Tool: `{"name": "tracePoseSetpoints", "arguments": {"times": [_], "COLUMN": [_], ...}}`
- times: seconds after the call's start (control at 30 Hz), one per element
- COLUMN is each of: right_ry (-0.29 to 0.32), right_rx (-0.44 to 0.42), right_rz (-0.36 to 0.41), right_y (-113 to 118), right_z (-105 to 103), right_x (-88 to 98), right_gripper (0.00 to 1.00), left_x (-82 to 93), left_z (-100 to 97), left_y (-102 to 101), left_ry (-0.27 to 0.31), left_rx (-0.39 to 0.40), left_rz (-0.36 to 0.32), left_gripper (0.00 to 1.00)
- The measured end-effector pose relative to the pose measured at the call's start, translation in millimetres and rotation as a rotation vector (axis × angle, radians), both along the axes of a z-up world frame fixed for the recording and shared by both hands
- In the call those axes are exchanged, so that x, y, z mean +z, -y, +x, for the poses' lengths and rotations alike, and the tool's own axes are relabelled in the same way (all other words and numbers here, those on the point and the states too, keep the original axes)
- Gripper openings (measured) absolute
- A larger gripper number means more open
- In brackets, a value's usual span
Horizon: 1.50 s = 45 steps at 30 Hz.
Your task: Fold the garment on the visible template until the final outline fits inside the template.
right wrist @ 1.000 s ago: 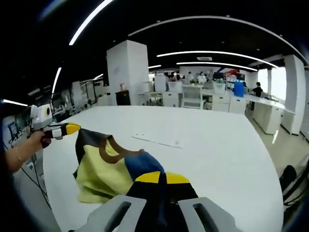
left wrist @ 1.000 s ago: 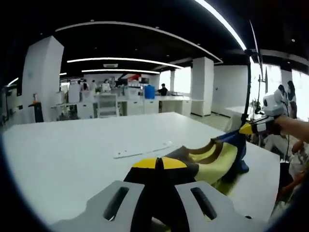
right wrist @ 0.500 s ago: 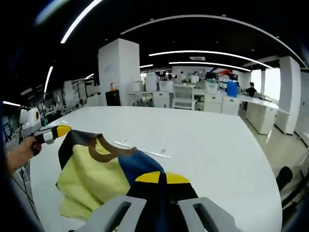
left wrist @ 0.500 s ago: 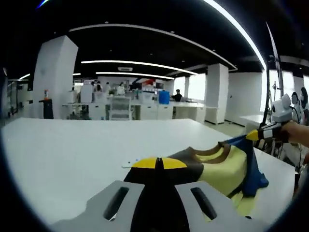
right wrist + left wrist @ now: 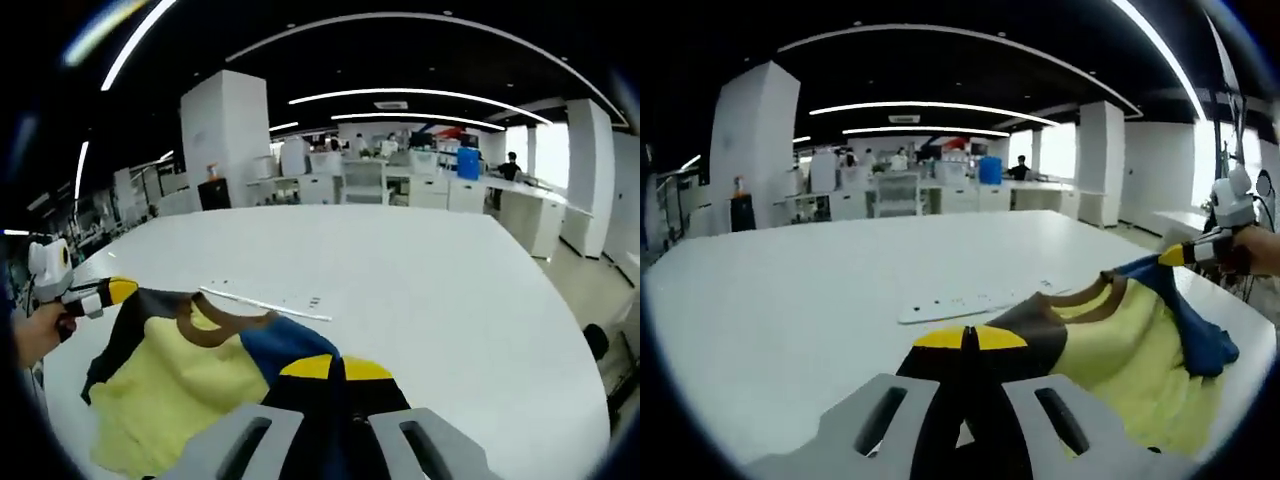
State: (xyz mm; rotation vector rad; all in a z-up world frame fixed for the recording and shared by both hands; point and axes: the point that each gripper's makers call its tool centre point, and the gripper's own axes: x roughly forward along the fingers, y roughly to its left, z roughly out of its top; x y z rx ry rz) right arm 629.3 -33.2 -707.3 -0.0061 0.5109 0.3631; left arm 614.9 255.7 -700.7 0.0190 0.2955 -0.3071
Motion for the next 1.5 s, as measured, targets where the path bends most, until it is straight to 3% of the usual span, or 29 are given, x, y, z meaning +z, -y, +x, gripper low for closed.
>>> {"name": "tracePoseSetpoints", "arguments": {"times": [0.2, 0.53, 0.73, 1.03, 1.17, 1.4, 1.5], "right_ry": [-0.047, -0.118, -0.139, -0.153, -0.159, -0.189, -0.188], "right_rx": [-0.027, -0.047, -0.054, -0.037, -0.023, 0.048, 0.070], "right_rz": [0.017, 0.014, 0.010, 0.007, 0.031, -0.004, -0.001], "right_y": [3, 4, 7, 10, 9, 6, 5], "right_z": [16, 23, 24, 25, 23, 5, -1], "right_x": [-25.8, -55.8, -63.9, -66.9, -61.6, -55.5, -49.7], "right_gripper": [0.00, 0.00, 0.00, 0.00, 0.19, 0.46, 0.53], "left_x": [-23.5, -48.0, -61.7, -64.5, -62.2, -51.2, -45.8], "left_z": [12.7, 21.0, 23.3, 20.2, 16.3, 2.6, -5.6], "left_y": [-2, -3, -9, -25, -24, -22, -25], "left_ry": [-0.042, -0.092, -0.122, -0.141, -0.150, -0.141, -0.143], "left_rx": [-0.001, -0.023, -0.024, -0.002, -0.012, -0.062, -0.075], "left_rz": [0.003, 0.058, 0.130, 0.137, 0.116, 0.130, 0.124], "left_gripper": [0.00, 0.00, 0.00, 0.00, 0.02, 0.23, 0.32]}}
